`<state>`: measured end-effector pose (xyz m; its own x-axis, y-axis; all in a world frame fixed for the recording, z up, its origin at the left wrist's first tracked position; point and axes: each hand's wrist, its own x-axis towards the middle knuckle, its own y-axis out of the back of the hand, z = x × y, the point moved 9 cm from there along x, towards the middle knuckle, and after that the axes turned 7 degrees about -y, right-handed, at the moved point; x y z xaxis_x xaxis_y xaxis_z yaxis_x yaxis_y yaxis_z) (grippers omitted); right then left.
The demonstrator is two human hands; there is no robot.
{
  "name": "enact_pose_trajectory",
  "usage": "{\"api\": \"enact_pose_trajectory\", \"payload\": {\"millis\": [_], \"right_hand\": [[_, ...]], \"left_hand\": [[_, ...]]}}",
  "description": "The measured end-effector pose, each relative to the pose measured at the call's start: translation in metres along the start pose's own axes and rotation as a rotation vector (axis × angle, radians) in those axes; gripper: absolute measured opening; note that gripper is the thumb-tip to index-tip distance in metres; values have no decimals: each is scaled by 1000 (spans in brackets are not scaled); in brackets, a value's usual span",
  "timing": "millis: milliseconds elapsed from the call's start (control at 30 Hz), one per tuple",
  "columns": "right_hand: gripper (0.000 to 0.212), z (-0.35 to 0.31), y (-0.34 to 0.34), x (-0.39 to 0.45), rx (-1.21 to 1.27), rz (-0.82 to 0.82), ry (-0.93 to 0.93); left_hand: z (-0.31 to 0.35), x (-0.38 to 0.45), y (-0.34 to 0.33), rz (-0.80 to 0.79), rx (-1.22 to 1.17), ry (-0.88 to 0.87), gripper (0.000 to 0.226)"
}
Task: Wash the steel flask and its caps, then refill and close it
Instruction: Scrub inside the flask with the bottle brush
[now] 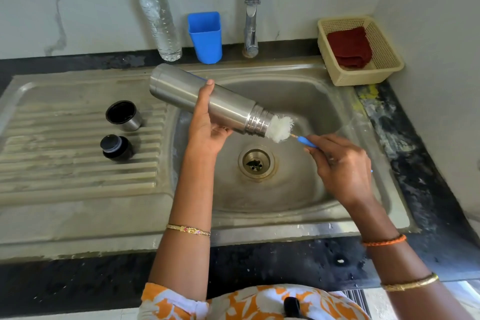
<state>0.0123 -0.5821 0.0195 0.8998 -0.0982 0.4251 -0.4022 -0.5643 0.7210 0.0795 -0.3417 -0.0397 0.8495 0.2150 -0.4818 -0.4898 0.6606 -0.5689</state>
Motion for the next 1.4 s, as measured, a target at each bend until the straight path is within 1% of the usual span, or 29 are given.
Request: {"api": "enact_pose_trajectory", "payload": {"millis": [67,133,167,233,300,333,367,400,433,533,567,633,700,733,767,800,833,867,900,933,967,1033,1100,1133,1200,1267,1300,1333,1400], "right_hand": [[16,-9,2,0,-26,45,51],[16,-15,-11,0,65,-62,42],[14,-15,-21,0,148,-158,-16],[17,-3,-41,-2,450,-418,-310],[25,4,-56,-17,801,-668,-631],[24,4,-58,-23,886,-725,-701],[22,4,-58,-26,920,-723,-711],[19,5,-54,-25,900,-657,-667],[17,8,-46,-20,809,-534,-567],[16,4,-13,-9,265,-88,-149],[18,0,-9,-9,123,-2,-54],[18,-10,-9,-9,-44,80,85],[17,-18,-17,-7,-74,45,163],[16,-18,-22,-1,-8,-28,129],[13,-11,-27,8,134,-141,18],[11,0,-35,16,331,-283,-154],[10,8,-44,18,540,-436,-330],[10,13,-52,14,717,-562,-487],[11,17,-56,9,814,-625,-575],[11,18,-57,6,845,-630,-587],[10,19,-55,6,817,-584,-534],[9,15,-38,11,574,-359,-285],[14,2,-18,9,216,-98,-13],[17,-6,-14,5,61,-11,101],[19,-17,-15,-4,-104,51,263],[19,-19,-22,-7,-106,-10,302],[18,-19,-27,-4,-31,-100,261],[16,-15,-31,4,106,-220,152],[12,0,-47,14,482,-507,-237]], "left_hand": [[-8,-4,-3,-19,9,21,44],[-17,-6,-4,-37,27,20,45],[-21,-7,-6,-63,26,18,51],[-22,-8,-14,-169,-8,10,65],[-21,-9,-25,-335,-36,2,76],[-19,-11,-31,-417,-22,12,79],[-19,-12,-34,-476,18,33,81],[-18,-13,-34,-503,82,57,84],[-17,-12,-32,-493,156,75,85],[-3,-9,-20,-295,291,50,65],[1,-9,-22,-223,308,28,59],[-2,-4,-22,-57,284,26,65],[-10,-1,-21,82,155,49,80],[-13,0,-20,106,109,57,80],[-14,3,-20,92,71,39,73],[-13,6,-20,40,25,3,65],[-12,8,-24,-77,-33,-26,63],[-10,8,-29,-213,-81,-43,72],[-9,3,-32,-337,-80,-34,84],[-11,-2,-32,-419,-26,6,93],[-12,-4,-29,-433,57,35,98],[-9,-7,-12,-321,149,63,99],[-4,-7,5,-146,101,49,73],[-1,-10,7,-77,77,40,59],[-2,-14,3,24,122,38,50],[-9,-13,5,136,132,51,59],[-11,-13,4,164,93,51,62],[-14,-12,3,145,39,40,62],[-11,-5,-7,-39,-98,-36,62]]}}
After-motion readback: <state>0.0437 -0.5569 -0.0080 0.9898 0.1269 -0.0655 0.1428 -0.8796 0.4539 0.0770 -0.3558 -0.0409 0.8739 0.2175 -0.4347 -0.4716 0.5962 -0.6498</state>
